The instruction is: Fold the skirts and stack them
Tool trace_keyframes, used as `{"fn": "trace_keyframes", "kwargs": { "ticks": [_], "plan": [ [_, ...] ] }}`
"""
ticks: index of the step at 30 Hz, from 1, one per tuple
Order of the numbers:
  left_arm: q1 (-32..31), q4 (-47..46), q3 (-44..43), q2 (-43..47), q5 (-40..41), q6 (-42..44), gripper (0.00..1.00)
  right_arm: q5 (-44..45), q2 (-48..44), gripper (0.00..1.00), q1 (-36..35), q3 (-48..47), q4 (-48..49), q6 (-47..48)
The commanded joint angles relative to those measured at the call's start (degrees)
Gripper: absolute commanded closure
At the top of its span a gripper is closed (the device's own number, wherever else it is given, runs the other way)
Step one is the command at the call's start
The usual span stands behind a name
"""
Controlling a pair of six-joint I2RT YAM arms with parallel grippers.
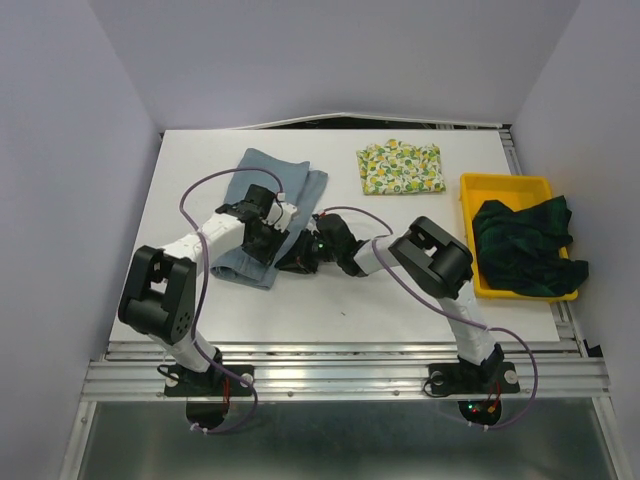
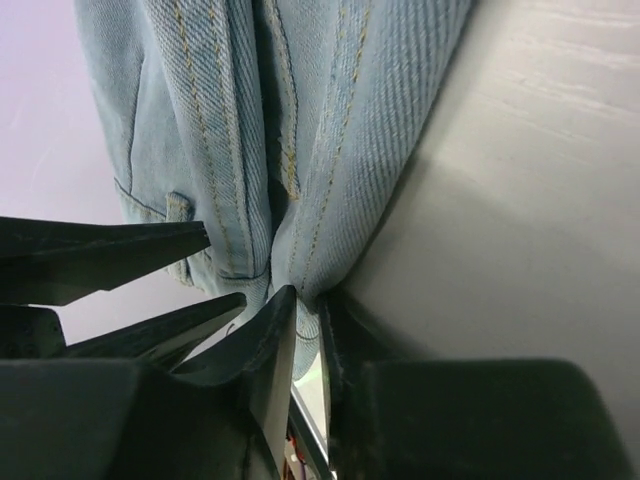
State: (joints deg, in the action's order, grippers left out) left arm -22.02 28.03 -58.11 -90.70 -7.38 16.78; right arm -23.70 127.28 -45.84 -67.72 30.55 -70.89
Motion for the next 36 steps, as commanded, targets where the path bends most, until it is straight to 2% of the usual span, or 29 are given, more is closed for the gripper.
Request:
{"fn": "trace_keyframes", "kwargs": {
  "ticks": [1, 4, 7, 8, 11, 21, 29, 36],
  "plan": [
    [-0.13, -0.7, 0.62, -0.88, 1.4, -0.69, 0.62, 5.33, 3.14, 0.81, -0.56, 0.22, -4.7, 0.93],
    [-0.13, -1.14, 0.98, -1.59, 2.8, -0.78, 0.76, 5.16, 3.15, 0.85, -0.56, 0.22, -4.7, 1.28],
    [-0.13, -1.14, 0.37, -1.94, 3.86, -0.78, 0.82, 5.25, 3.14, 0.9, -0.56, 0.4, -4.79, 1.28],
    [-0.13, -0.7, -0.16, -2.03, 3.69, -0.78, 0.9, 5.25, 3.15, 0.92, -0.56, 0.4, -4.88, 1.37],
    [-0.13, 0.35, -1.21, -1.16, 1.67, -0.43, 1.0, 5.16, 3.23, 0.97, -0.56, 0.22, -5.06, 1.72],
    [-0.13, 5.63, -2.98, 4.38, -4.57, 0.36, 1.0, 5.16, 3.76, 0.99, -1.61, -0.66, -5.32, 2.16],
    [-0.3, 6.42, -3.86, 1.85, -10.37, -0.25, 1.0, 5.51, 3.85, 0.99, -2.14, -1.01, -5.23, 1.9],
    [-0.22, 3.7, -0.87, -2.9, -12.13, -0.6, 1.0, 5.51, 3.85, 0.99, -2.14, -0.83, -5.14, 1.46]
  ]
}}
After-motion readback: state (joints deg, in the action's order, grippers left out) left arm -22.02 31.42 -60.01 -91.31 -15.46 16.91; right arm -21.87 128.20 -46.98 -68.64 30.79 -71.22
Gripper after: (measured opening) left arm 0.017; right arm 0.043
